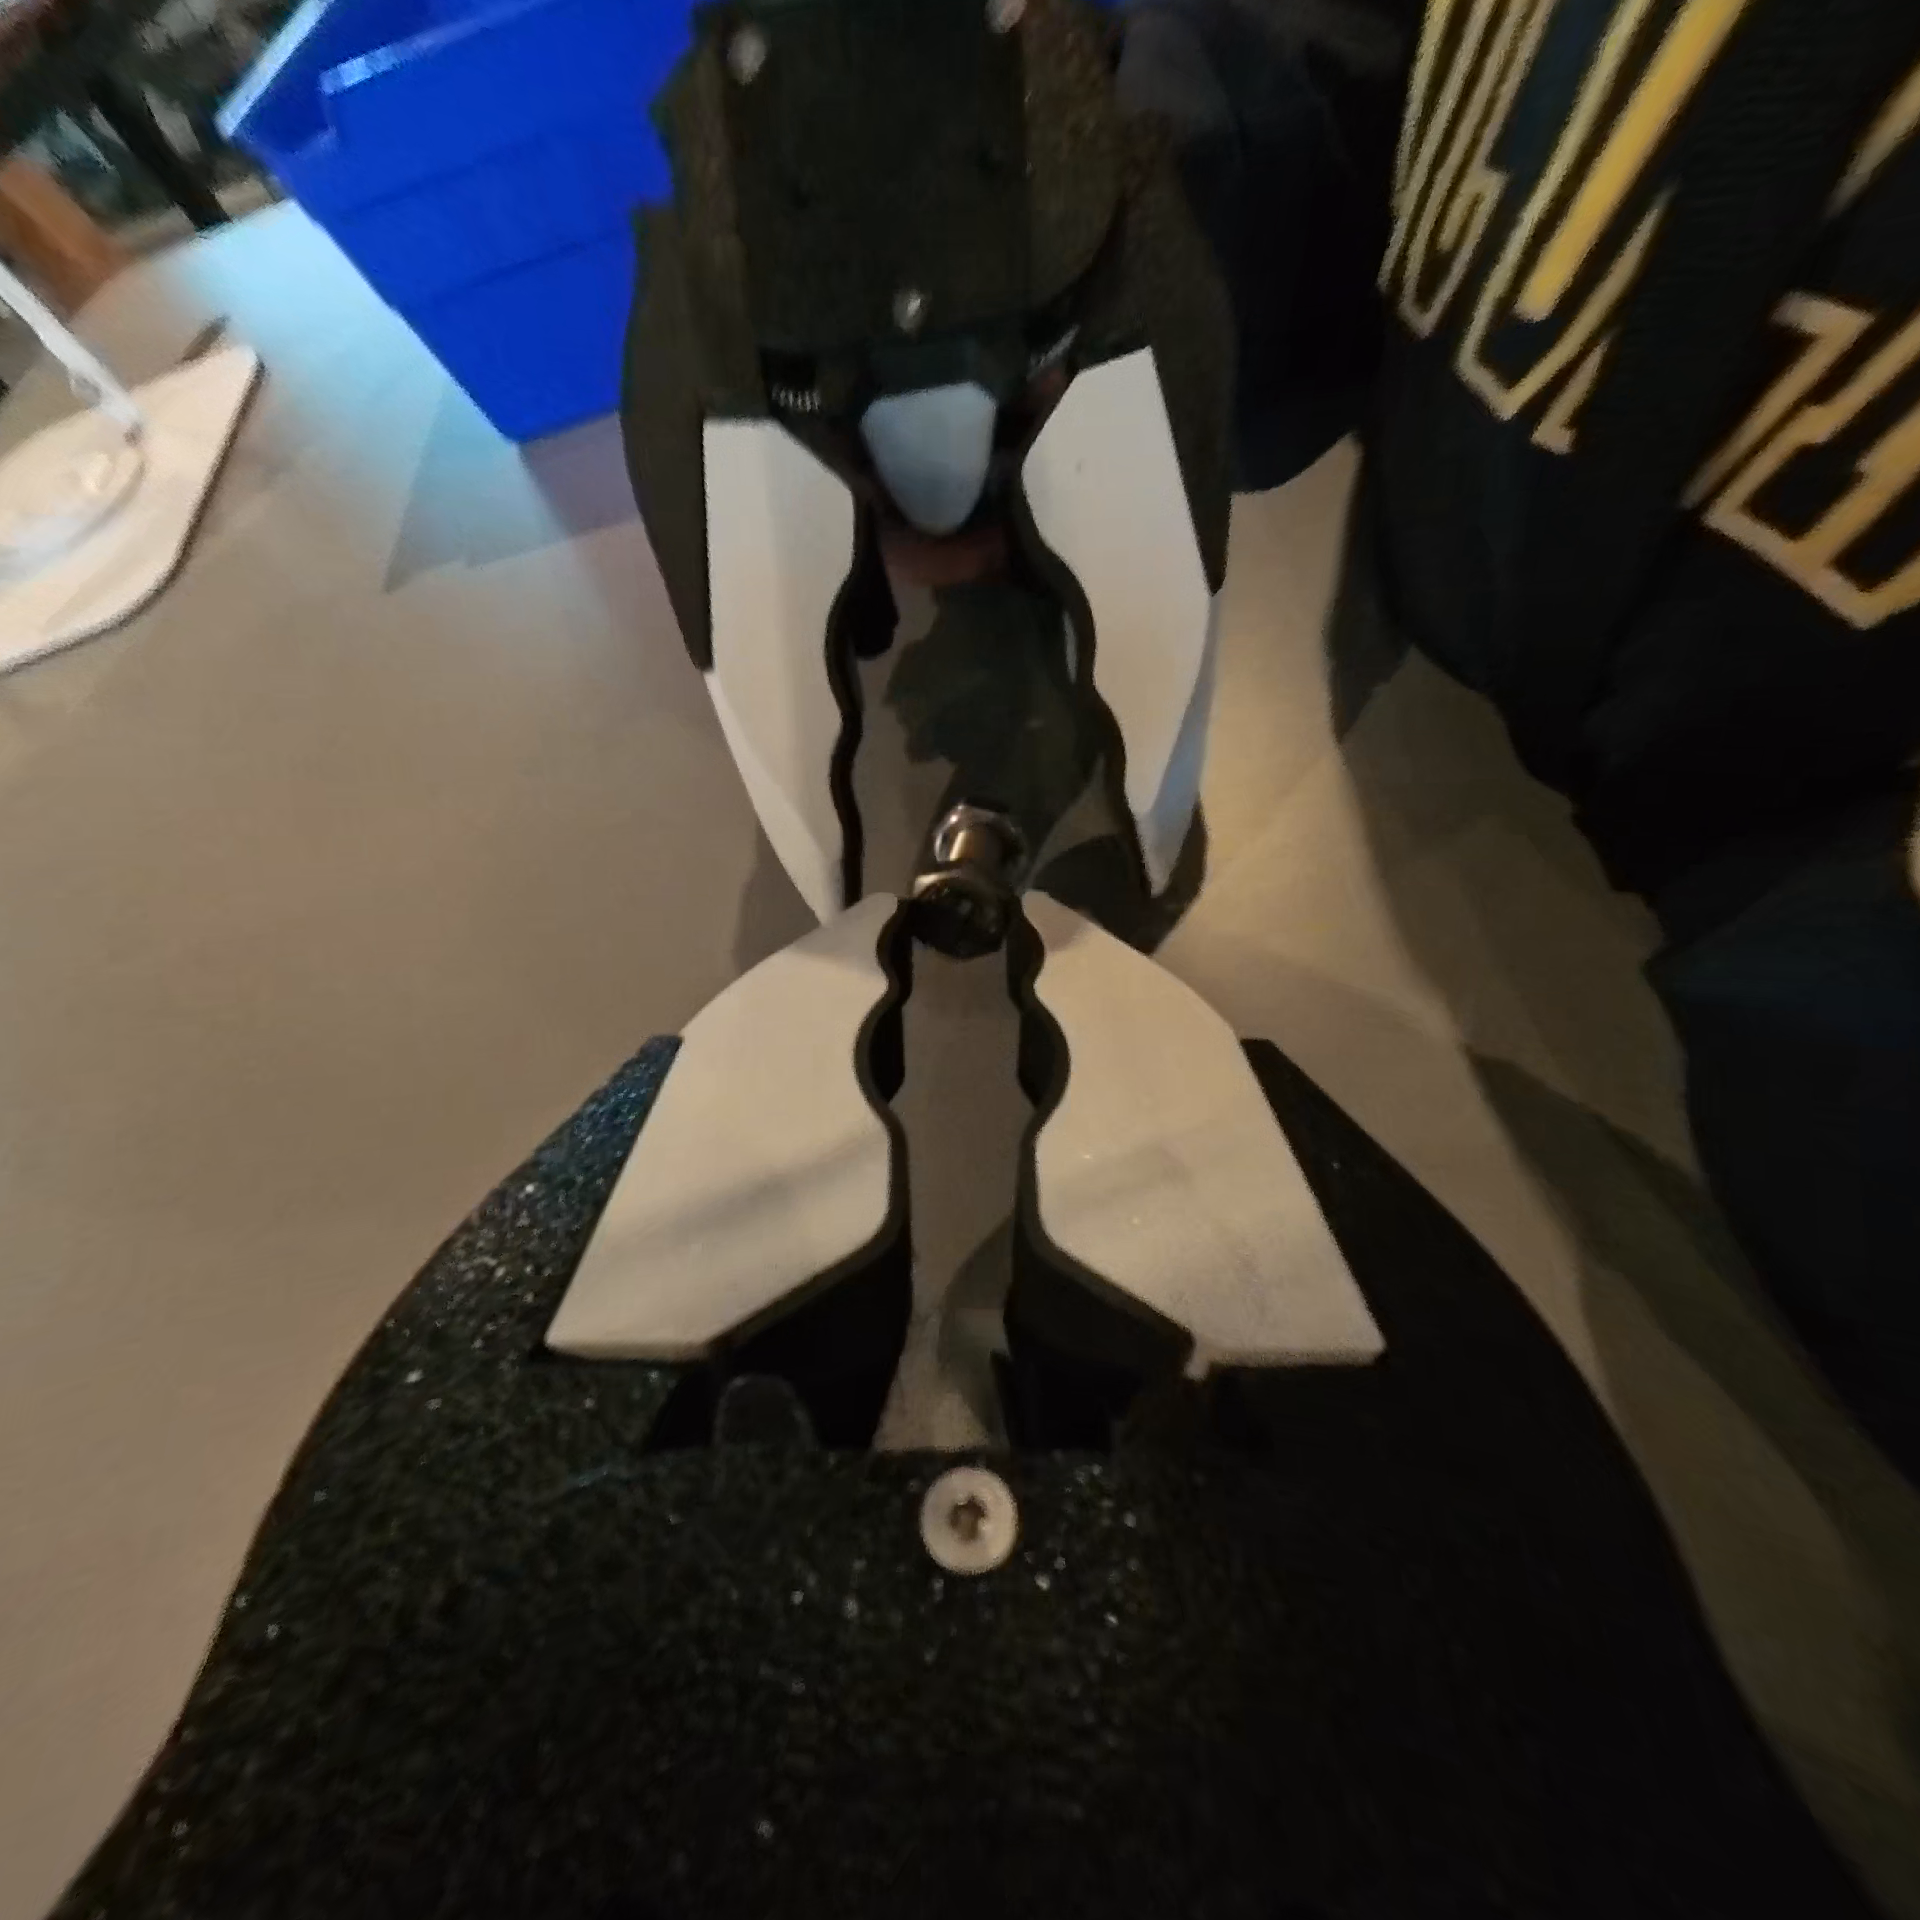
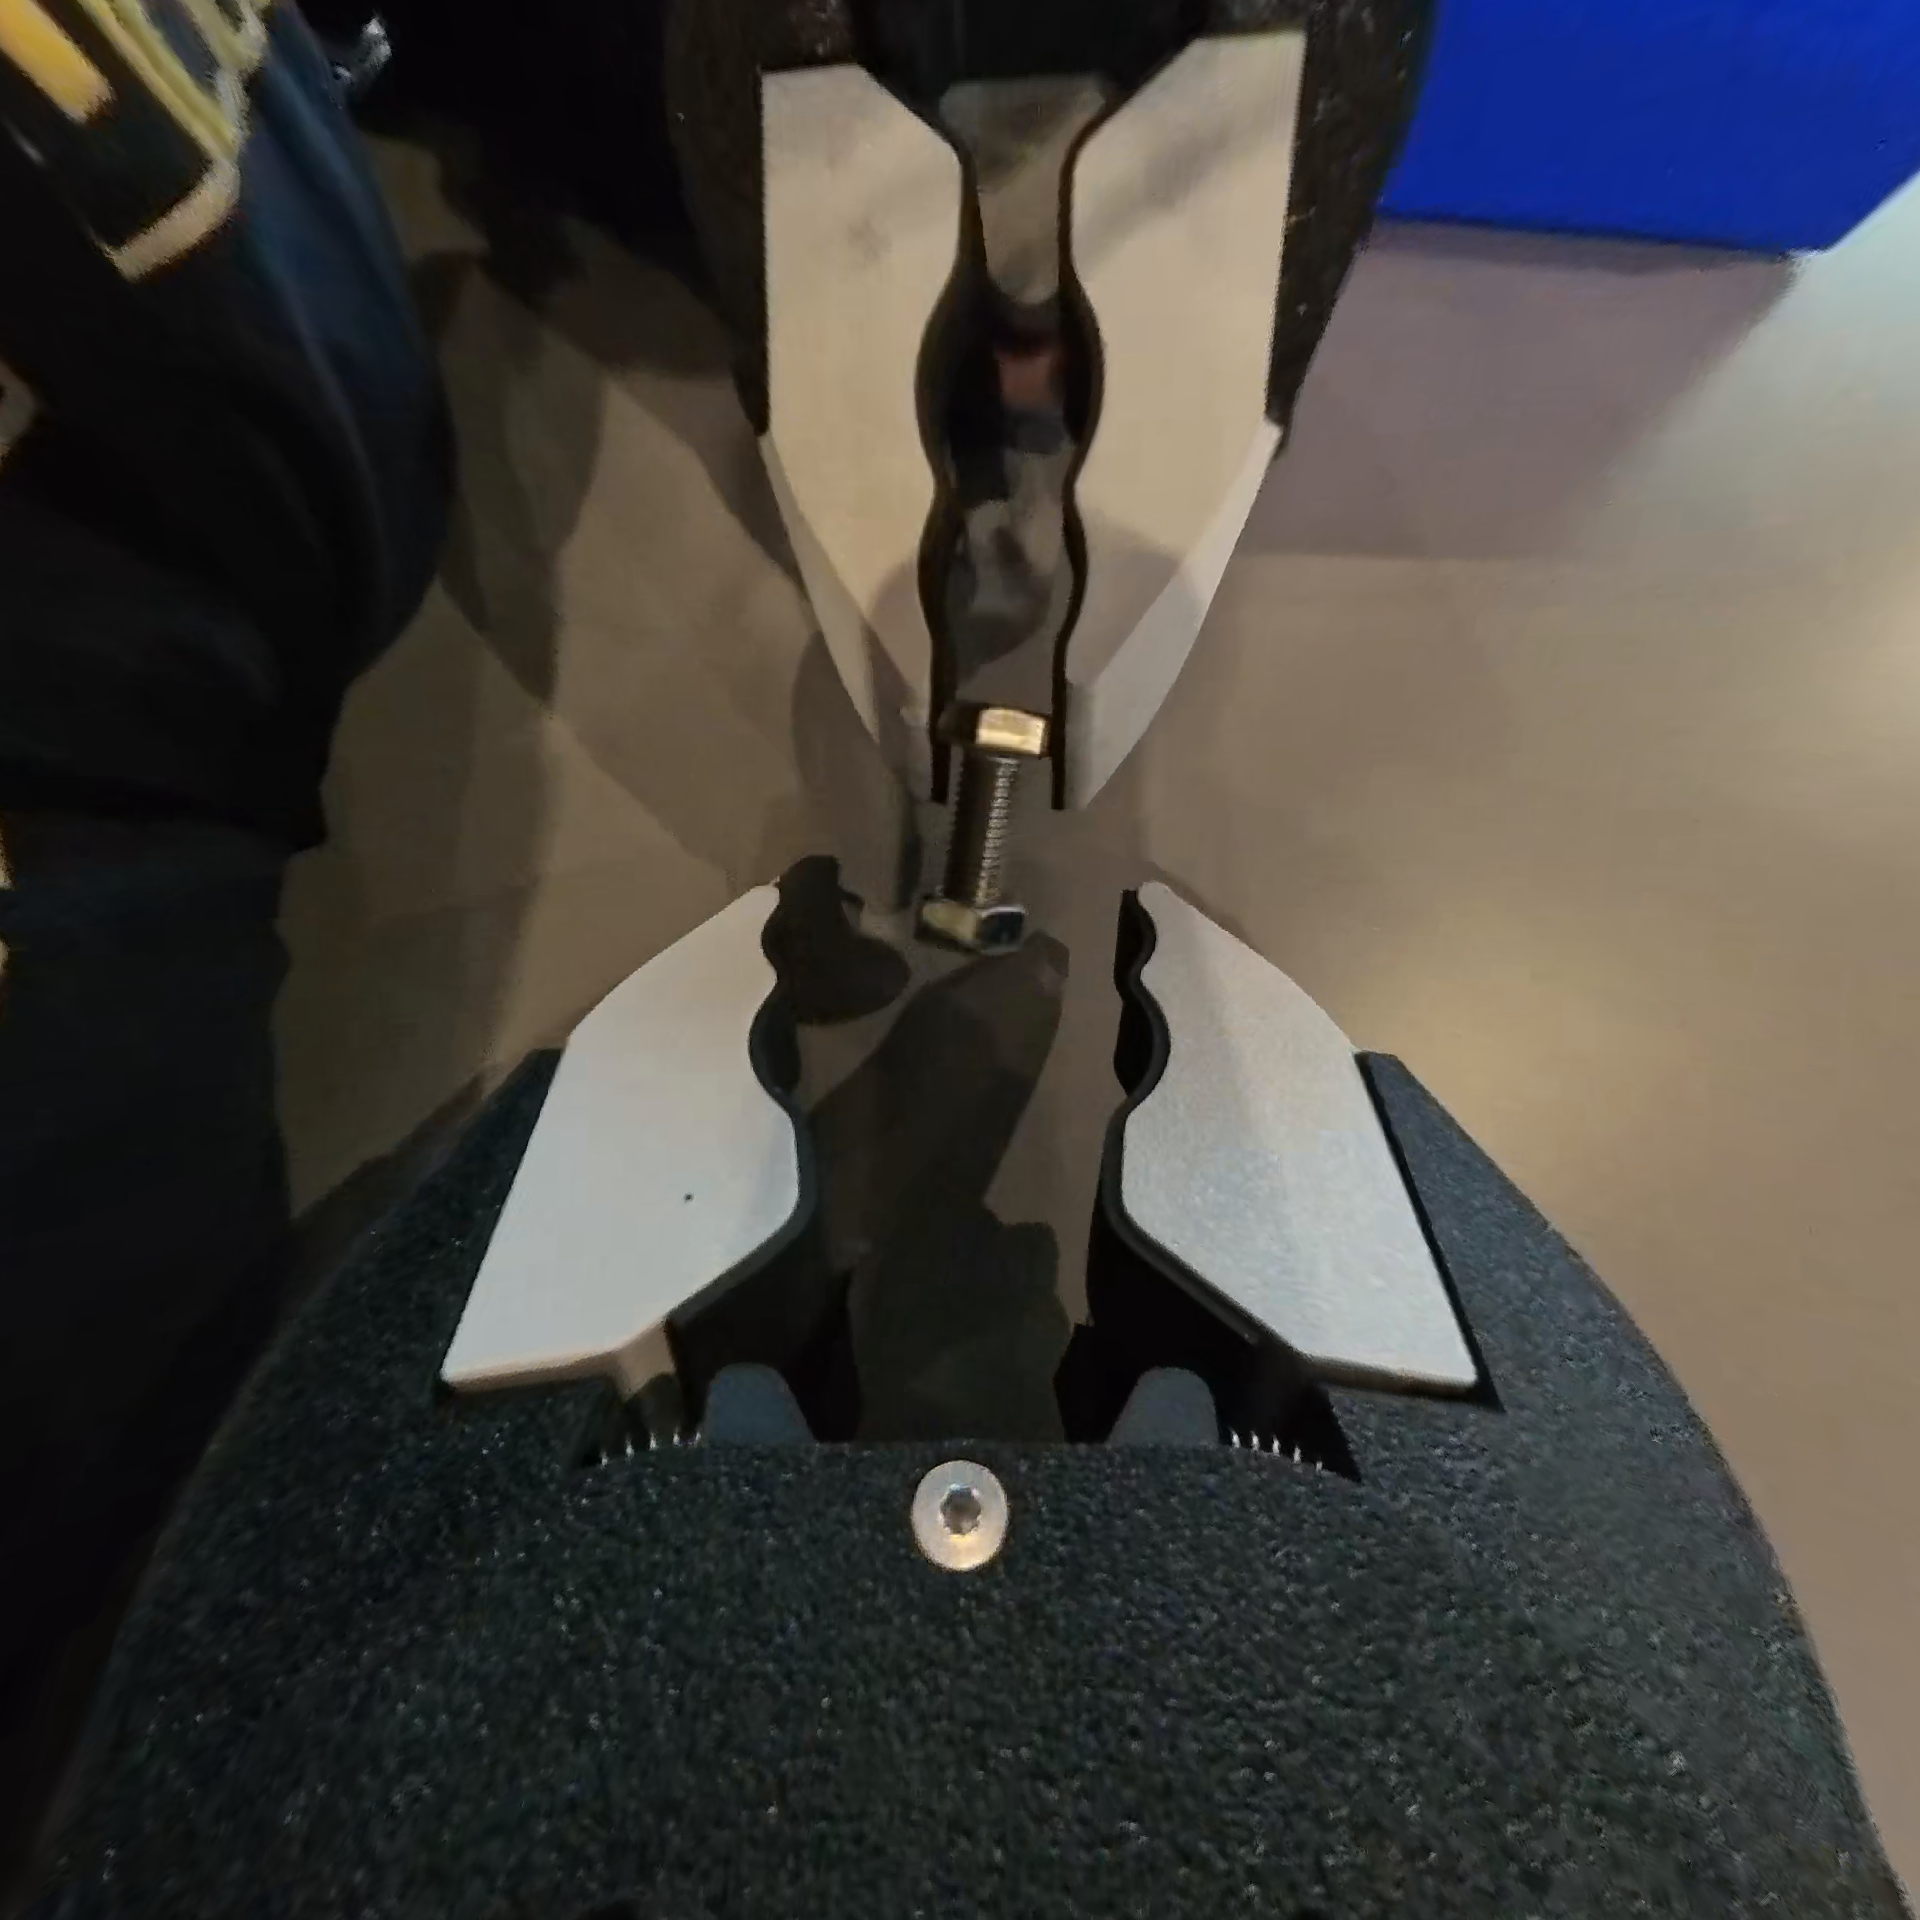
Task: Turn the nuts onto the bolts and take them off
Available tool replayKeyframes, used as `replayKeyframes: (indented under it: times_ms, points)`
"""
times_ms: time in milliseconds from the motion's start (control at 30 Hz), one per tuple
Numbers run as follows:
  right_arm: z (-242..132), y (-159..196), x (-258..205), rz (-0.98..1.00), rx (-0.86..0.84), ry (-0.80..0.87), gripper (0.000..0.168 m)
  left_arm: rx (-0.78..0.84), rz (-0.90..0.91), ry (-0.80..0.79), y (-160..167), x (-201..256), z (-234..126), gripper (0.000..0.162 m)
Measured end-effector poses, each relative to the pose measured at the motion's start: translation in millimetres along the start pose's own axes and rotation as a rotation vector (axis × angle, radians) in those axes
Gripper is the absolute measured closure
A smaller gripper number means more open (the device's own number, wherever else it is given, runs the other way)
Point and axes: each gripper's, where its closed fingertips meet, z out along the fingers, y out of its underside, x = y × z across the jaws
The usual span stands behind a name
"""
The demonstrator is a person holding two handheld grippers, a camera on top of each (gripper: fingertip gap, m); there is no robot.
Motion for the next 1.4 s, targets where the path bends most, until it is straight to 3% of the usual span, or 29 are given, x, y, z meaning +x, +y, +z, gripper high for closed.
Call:
replayKeyframes:
  times_ms: [333,567,700,867,1033,1400]
  points:
    - [4,0,-8,-0.024,-0.015,-0.041,0.109,0.012,-0.021,-0.033,-2,-6,0,0.145]
    - [-4,-1,7,-0.038,0.009,0.039,0.106,-0.049,-0.111,-0.094,8,-20,0,0.146]
    - [-16,-8,13,-0.047,0.069,0.068,0.12,-0.096,-0.175,-0.134,17,-30,-1,0.146]
    - [-11,-4,16,-0.021,0.05,0.098,0.103,-0.077,-0.106,-0.105,13,-21,0,0.146]
    - [0,0,2,-0.032,0.0,0.028,0.101,0.103,-0.016,-0.101,-16,-10,-5,0.146]
    - [-1,-9,6,-0.044,0.04,0.068,0.096,0.011,-0.104,-0.17,-1,-26,-3,0.146]
